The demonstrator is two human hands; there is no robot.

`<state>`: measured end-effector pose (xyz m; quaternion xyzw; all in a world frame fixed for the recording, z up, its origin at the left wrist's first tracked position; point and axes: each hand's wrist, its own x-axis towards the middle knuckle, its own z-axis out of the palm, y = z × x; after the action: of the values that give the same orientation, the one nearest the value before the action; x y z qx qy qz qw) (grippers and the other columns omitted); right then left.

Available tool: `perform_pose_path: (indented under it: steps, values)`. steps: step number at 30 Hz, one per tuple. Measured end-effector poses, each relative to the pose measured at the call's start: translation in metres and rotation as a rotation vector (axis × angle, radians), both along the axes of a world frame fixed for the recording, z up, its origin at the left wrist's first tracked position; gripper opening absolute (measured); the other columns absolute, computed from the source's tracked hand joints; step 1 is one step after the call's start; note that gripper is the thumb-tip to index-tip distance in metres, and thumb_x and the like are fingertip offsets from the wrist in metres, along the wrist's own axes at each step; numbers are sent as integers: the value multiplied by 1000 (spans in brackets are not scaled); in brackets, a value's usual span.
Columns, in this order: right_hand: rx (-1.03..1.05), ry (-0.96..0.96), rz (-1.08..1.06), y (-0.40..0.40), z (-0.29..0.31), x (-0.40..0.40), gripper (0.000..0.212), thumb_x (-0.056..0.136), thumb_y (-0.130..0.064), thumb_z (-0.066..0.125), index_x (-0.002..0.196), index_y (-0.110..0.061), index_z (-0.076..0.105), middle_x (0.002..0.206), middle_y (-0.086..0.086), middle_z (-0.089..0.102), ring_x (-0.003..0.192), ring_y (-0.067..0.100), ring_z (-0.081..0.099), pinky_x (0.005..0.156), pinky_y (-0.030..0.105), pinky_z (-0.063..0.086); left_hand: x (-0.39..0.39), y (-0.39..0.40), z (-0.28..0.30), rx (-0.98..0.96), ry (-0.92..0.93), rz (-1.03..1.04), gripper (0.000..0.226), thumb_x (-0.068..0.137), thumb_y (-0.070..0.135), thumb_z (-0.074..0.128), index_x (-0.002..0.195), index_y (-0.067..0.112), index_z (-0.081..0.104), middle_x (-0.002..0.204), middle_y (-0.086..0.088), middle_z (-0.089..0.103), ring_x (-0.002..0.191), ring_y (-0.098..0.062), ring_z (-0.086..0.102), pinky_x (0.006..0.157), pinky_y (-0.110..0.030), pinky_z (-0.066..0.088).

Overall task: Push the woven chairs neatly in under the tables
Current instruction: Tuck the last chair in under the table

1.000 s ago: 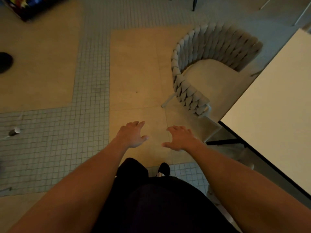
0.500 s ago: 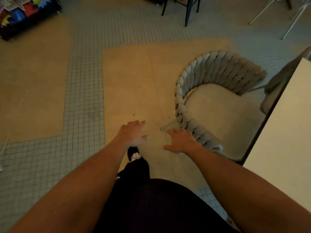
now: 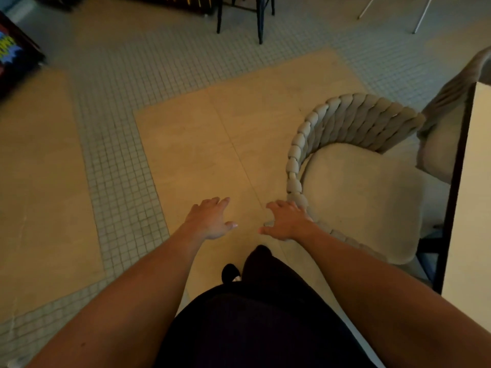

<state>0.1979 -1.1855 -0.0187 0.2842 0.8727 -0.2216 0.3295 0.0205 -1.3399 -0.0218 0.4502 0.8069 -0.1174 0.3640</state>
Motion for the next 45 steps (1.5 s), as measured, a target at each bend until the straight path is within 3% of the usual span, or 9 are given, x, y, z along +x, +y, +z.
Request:
perform_pose_path:
  steps: [13, 24, 36, 45]
  values:
    - [59, 48, -298, 137, -16, -82, 95, 83, -82, 52, 156, -25, 31, 160, 6, 34, 146, 32, 29, 116, 54, 28, -122, 188, 0, 1, -8, -257, 86, 98, 63, 47, 162, 26, 5, 168, -3, 10, 153, -28, 14, 120, -52, 23]
    - [60, 38, -551, 211, -16, -105, 96, 82, -83, 52, 155, -24, 30, 157, 4, 39, 143, 32, 35, 113, 54, 32, -157, 332, 3, -6, -15, -476, 95, 89, 72, 52, 161, 31, 4, 168, -2, 9, 153, -27, 12, 121, -53, 19]
    - [49, 18, -1070, 253, -22, -129, 90, 82, -81, 55, 152, -29, 34, 154, 2, 42, 142, 31, 36, 113, 53, 32, -171, 484, -1, 32, -29, -1073, 108, 78, 82, 54, 161, 33, 6, 168, -4, 6, 153, -26, 8, 121, -57, 12]
    - [22, -56, -1473, 225, -24, -156, 91, 84, -81, 52, 152, -23, 33, 156, 7, 40, 142, 33, 37, 113, 54, 33, -141, 540, -15, 51, -44, -1534, 111, 74, 87, 52, 161, 35, 7, 168, -3, 7, 154, -27, 5, 121, -61, 6]
